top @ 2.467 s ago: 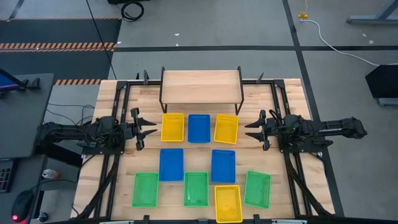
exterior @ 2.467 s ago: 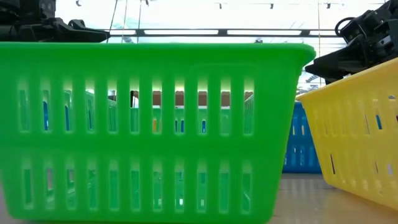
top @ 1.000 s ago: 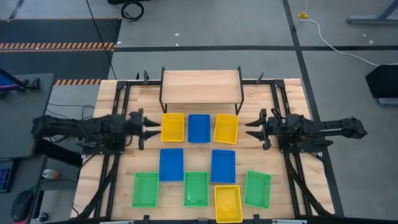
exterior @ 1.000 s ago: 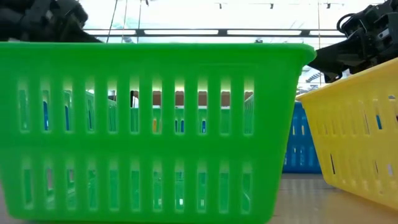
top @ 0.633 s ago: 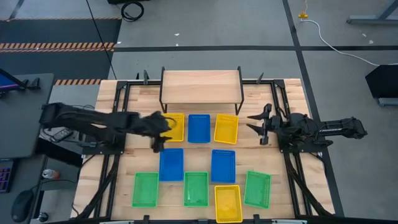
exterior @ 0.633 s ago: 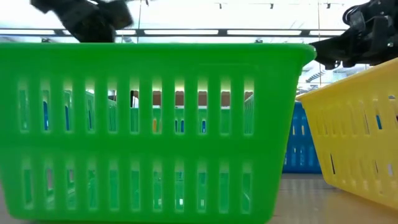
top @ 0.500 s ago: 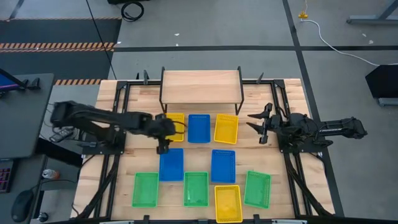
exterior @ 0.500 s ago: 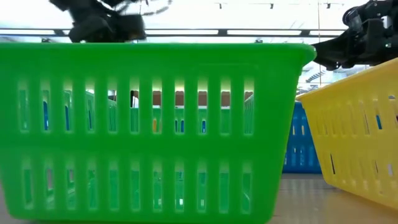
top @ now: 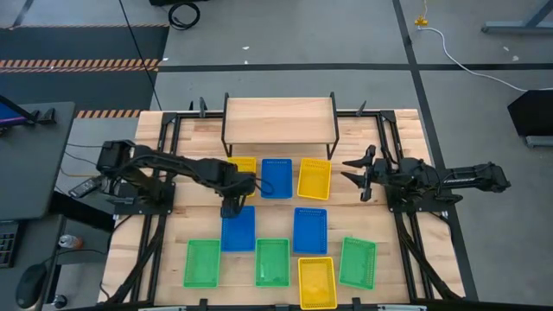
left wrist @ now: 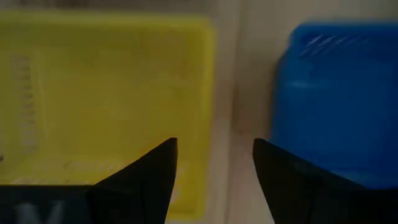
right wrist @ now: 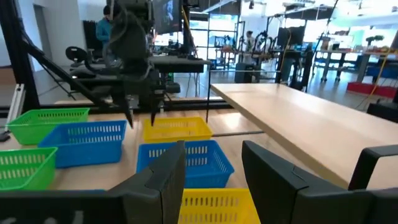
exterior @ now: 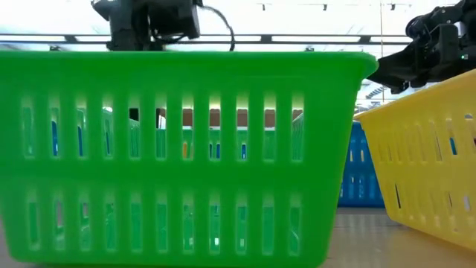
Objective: Stack baskets on shelf by color
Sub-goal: Put the top left yellow basket on the shelf
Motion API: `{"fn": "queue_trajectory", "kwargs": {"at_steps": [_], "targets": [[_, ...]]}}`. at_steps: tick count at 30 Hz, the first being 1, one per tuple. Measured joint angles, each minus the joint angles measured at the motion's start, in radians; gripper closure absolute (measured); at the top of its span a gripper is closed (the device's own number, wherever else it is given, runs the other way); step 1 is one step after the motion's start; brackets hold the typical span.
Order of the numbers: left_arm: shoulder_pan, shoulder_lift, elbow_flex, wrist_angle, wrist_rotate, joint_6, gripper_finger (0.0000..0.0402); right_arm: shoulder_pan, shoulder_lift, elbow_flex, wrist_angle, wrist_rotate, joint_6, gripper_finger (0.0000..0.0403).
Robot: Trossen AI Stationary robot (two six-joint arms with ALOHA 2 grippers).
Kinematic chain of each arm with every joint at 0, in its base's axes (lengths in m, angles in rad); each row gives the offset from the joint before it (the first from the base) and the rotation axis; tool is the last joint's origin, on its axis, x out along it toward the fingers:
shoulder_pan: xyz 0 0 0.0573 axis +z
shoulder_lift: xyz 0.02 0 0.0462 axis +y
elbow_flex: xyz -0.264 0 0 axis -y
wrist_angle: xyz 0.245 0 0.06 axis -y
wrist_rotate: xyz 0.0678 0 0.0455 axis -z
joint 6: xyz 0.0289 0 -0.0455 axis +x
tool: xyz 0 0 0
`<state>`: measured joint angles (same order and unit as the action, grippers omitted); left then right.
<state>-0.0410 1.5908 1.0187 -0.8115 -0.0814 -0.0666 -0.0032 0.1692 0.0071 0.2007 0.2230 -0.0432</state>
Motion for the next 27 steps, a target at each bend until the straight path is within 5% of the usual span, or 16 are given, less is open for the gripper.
{"fn": "queue_trajectory", "kwargs": {"at_steps": [8, 17, 27], "targets": [[0.001, 0.016, -0.063, 0.048, -0.106, -0.012, 0.0236, 0.0, 0.003, 0.0, -0.017, -0.002, 0.053, 0.0238], [0.001, 0.016, -0.064, 0.067, -0.061, -0.054, 0.0386, 0.0, 0.003, 0.0, -0.04, -0.002, 0.072, 0.0238], [-0.003, 0.016, 0.066, -0.027, -0.05, -0.08, 0.0391, 0.0, 0.003, 0.0, -0.04, -0.002, 0.077, 0.0238]]}}
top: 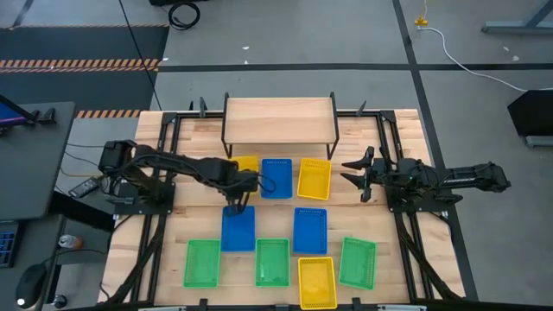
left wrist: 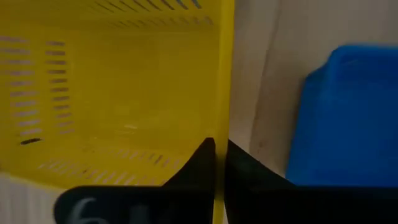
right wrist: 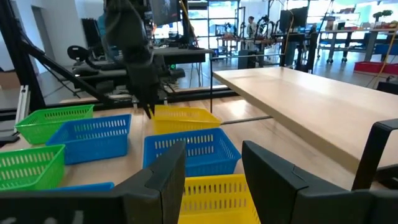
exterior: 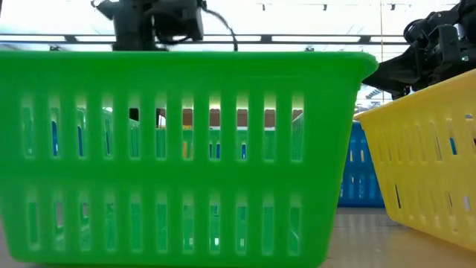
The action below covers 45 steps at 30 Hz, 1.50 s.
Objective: Stack baskets on shelf by color
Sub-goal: Put the top left yellow basket on the shelf
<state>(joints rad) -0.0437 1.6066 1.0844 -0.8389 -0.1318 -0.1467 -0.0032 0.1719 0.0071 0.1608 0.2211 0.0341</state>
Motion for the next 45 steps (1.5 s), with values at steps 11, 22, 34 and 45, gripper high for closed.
{"fn": "queue_trajectory", "kwargs": {"at_steps": [11, 22, 34, 45], "targets": [[-0.007, 0.0, 0.324, -0.314, 0.0, 0.004, 0.039, 0.0, 0.0, 0.0, -0.005, 0.0, 0.0, 0.0238], [0.042, -0.002, 0.629, -0.472, -0.291, 0.244, 0.039, 0.0, 0.0, 0.0, -0.005, 0.001, 0.0, 0.0238], [0.321, 0.062, 0.637, -0.433, -0.202, 0.425, 0.0389, 0.0, 0.001, 0.0, -0.009, -0.005, 0.001, 0.0238], [0.425, 0.176, 0.638, -0.451, -0.156, 0.496, 0.0389, 0.0, 0.014, 0.0, -0.021, -0.006, 0.016, 0.0238]]}}
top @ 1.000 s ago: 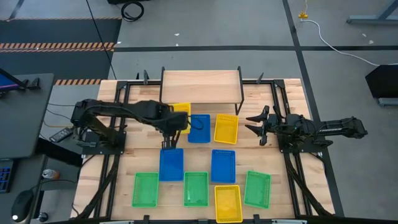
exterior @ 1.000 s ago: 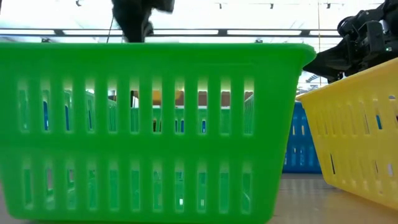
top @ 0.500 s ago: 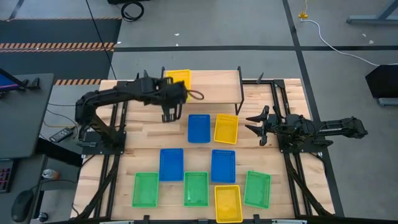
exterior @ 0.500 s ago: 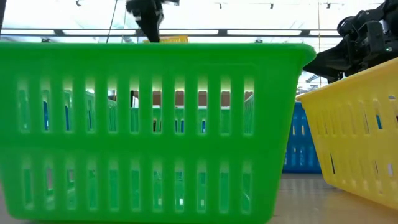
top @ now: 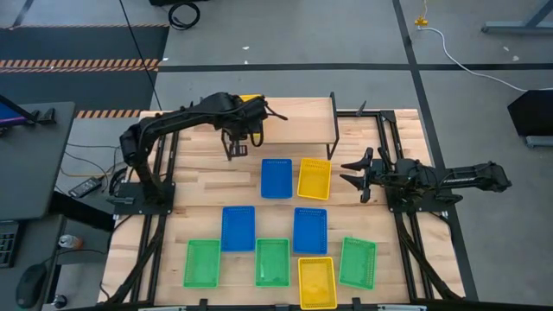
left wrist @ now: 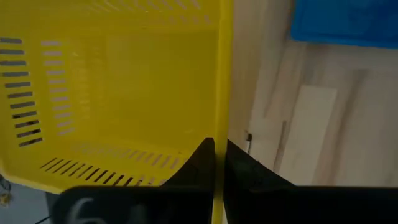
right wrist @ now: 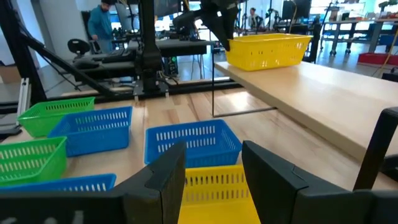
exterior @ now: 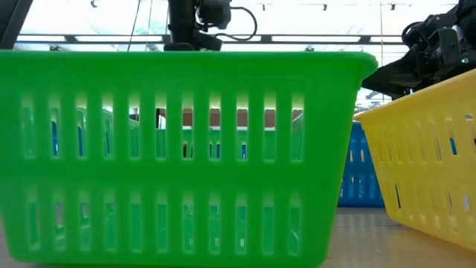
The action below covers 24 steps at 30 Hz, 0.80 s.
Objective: Stack baskets on shelf by color
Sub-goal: Put the top left yellow basket on the shelf
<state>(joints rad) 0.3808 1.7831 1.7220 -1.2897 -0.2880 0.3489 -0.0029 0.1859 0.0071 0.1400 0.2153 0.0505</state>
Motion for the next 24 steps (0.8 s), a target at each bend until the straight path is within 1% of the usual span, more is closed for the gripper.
{"fn": "queue_trajectory", "kwargs": {"at_steps": [6, 9, 13, 19, 24], "targets": [[0.008, 0.001, 0.0, -0.02, 0.015, 0.003, 0.038, 0.0, 0.0, 0.0, -0.008, 0.0, 0.007, 0.0238], [0.008, 0.002, 0.0, -0.054, 0.018, 0.003, 0.0361, 0.0, 0.0, 0.0, -0.01, 0.0, 0.008, 0.0238], [0.008, 0.003, -0.001, -0.054, 0.015, -0.005, 0.0334, 0.0, 0.0, 0.0, -0.01, 0.0, 0.011, 0.0238], [0.008, 0.003, -0.001, -0.055, -0.047, -0.013, 0.0307, 0.0, 0.0, 0.0, -0.01, 0.0, 0.011, 0.0238], [-0.002, -0.012, 0.0, -0.058, -0.067, -0.008, 0.0298, 0.0, 0.0, 0.0, -0.01, 0.0, 0.011, 0.0238]]}}
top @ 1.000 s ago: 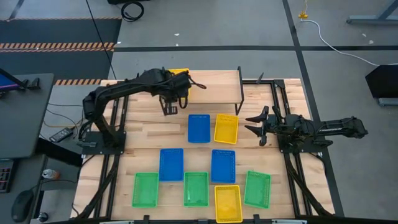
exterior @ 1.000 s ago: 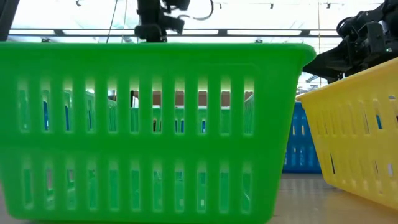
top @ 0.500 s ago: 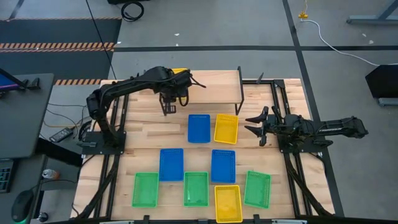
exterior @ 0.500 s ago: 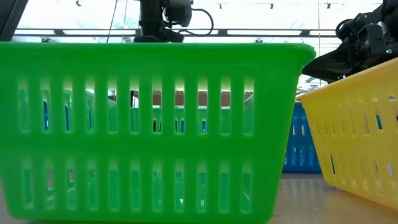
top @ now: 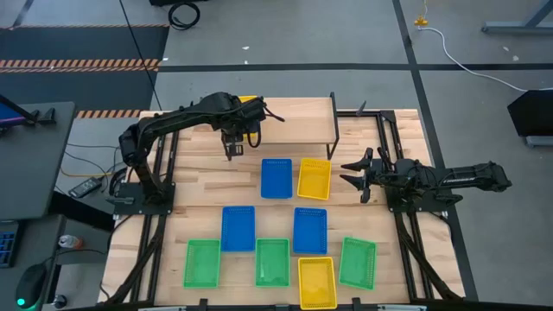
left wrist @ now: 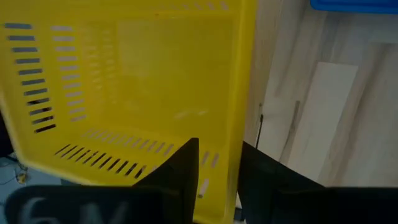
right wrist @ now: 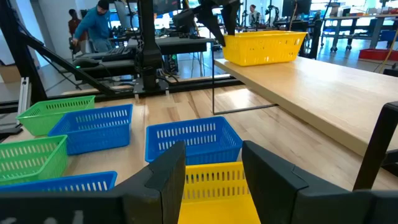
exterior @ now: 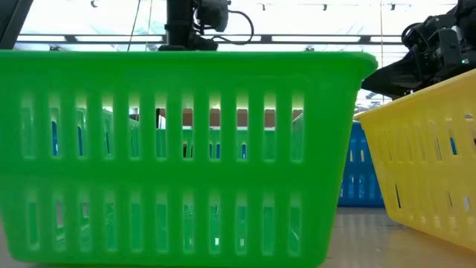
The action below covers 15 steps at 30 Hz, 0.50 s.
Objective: Stack baskets on shelf by color
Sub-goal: Put the top left yellow basket on the shelf, then put the top blue basket on the shelf
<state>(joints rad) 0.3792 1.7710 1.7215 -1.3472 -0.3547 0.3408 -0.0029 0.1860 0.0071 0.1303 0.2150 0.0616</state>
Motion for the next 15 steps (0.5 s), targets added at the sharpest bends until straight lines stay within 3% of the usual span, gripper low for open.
{"fn": "queue_trajectory", "kwargs": {"at_steps": [8, 12, 15], "targets": [[-0.068, -0.013, 0.146, -0.05, -0.014, -0.058, 0.0296, 0.0, 0.0, 0.0, 0.001, 0.001, -0.001, 0.0238], [-0.142, -0.014, 0.198, -0.02, 0.092, -0.126, 0.0296, 0.0, 0.0, 0.0, 0.001, 0.001, -0.001, 0.0238], [-0.217, -0.009, 0.167, 0.043, 0.153, -0.164, 0.0296, 0.0, 0.0, 0.0, 0.001, 0.001, -0.001, 0.0238]]}}
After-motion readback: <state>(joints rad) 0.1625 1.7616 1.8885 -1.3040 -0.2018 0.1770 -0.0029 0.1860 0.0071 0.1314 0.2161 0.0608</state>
